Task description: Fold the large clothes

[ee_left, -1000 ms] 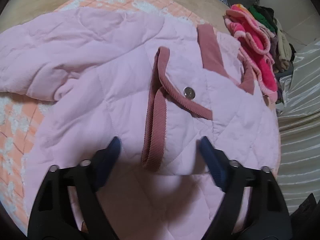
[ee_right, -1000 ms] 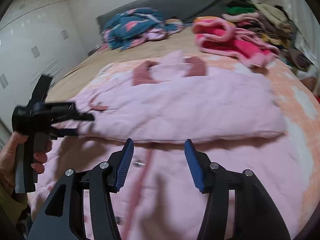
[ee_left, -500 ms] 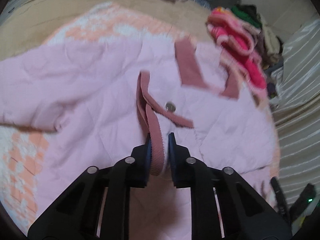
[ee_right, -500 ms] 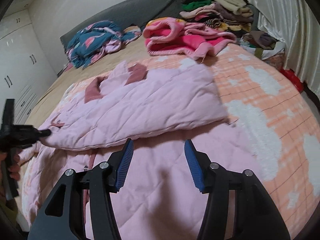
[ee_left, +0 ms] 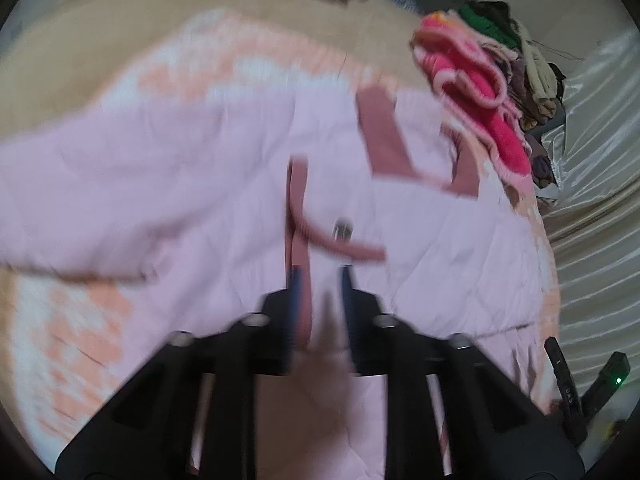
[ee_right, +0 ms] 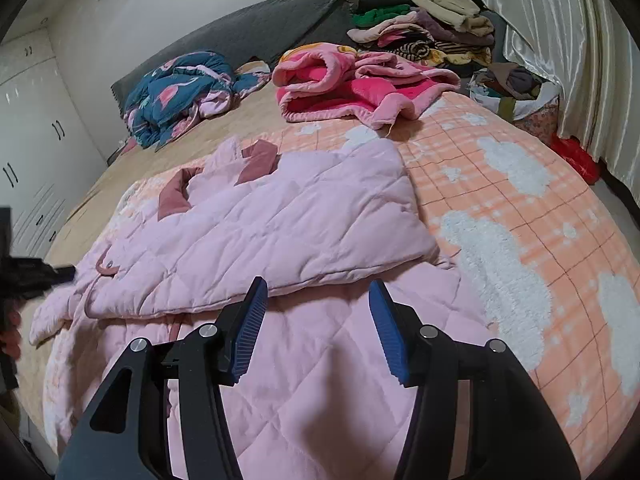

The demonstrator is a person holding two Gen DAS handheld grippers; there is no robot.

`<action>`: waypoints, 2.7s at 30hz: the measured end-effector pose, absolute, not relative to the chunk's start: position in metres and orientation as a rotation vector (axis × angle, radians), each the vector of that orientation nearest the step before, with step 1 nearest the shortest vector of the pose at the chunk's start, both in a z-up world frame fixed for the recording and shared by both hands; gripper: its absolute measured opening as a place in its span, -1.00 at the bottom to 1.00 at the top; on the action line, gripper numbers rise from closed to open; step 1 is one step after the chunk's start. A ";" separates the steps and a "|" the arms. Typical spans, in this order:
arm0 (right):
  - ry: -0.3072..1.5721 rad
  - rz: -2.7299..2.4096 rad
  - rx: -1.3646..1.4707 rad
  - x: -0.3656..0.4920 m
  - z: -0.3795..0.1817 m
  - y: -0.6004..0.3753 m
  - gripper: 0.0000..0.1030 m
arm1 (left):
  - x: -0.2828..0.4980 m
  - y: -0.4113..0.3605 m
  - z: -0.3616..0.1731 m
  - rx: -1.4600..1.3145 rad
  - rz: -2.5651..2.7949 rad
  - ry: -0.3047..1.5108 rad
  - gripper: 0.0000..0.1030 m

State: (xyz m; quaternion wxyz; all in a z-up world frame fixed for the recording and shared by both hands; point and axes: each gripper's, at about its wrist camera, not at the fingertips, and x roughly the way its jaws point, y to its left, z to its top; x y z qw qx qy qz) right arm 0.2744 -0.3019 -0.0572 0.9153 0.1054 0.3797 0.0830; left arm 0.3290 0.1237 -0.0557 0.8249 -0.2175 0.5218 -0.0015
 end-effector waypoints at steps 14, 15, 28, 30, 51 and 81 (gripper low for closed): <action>0.804 0.181 0.200 0.274 -0.066 -0.293 0.01 | 0.331 0.099 -0.100 -0.549 -0.077 1.119 -0.67; 0.802 0.180 0.200 0.274 -0.065 -0.293 0.01 | 0.332 0.097 -0.095 -0.518 -0.079 1.108 -0.69; 0.830 0.243 0.098 0.320 -0.054 -0.265 0.01 | 0.334 0.093 -0.053 -0.206 -0.008 1.032 -0.71; 0.825 0.259 0.051 0.329 -0.050 -0.254 0.04 | 0.334 0.105 -0.074 -0.247 0.012 1.070 -0.70; 0.953 0.183 0.095 0.360 -0.099 -0.246 0.55 | 0.317 0.092 -0.080 -0.134 0.041 1.043 -0.54; 0.764 0.266 0.138 0.260 -0.024 -0.208 0.84 | 0.234 0.135 -0.021 -0.158 0.188 0.899 0.82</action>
